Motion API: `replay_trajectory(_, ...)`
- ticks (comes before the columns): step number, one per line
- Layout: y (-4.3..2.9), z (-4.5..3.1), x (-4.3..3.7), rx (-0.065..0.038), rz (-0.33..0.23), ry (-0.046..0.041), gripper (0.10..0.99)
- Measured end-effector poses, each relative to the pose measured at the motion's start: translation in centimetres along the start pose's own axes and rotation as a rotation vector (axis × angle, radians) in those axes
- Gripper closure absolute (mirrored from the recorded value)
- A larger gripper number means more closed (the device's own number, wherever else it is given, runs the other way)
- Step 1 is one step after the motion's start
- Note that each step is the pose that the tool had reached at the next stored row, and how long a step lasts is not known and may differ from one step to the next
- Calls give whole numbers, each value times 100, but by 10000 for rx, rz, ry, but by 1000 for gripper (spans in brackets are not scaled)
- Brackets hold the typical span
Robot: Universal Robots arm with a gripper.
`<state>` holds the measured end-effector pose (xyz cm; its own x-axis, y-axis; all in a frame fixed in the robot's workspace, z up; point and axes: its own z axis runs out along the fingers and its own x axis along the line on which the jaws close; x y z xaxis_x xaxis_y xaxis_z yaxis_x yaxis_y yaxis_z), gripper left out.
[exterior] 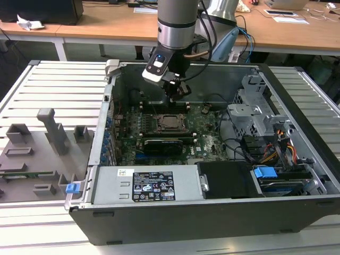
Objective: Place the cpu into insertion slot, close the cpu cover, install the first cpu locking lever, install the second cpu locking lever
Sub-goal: 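Install the first cpu locking lever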
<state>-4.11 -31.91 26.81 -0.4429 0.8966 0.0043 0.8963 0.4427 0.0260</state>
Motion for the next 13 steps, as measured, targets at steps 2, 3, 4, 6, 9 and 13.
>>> replay_trajectory(2,0,0,0,0,-76,2,980)
replay_trajectory(3,0,0,0,0,-100,2,980)
replay_trajectory(4,0,0,0,1,-125,3,980)
replay_trajectory(6,0,0,0,1,-179,4,980)
replay_trajectory(9,0,0,0,1,-273,7,980)
replay_trajectory(13,0,0,0,1,-379,10,980)
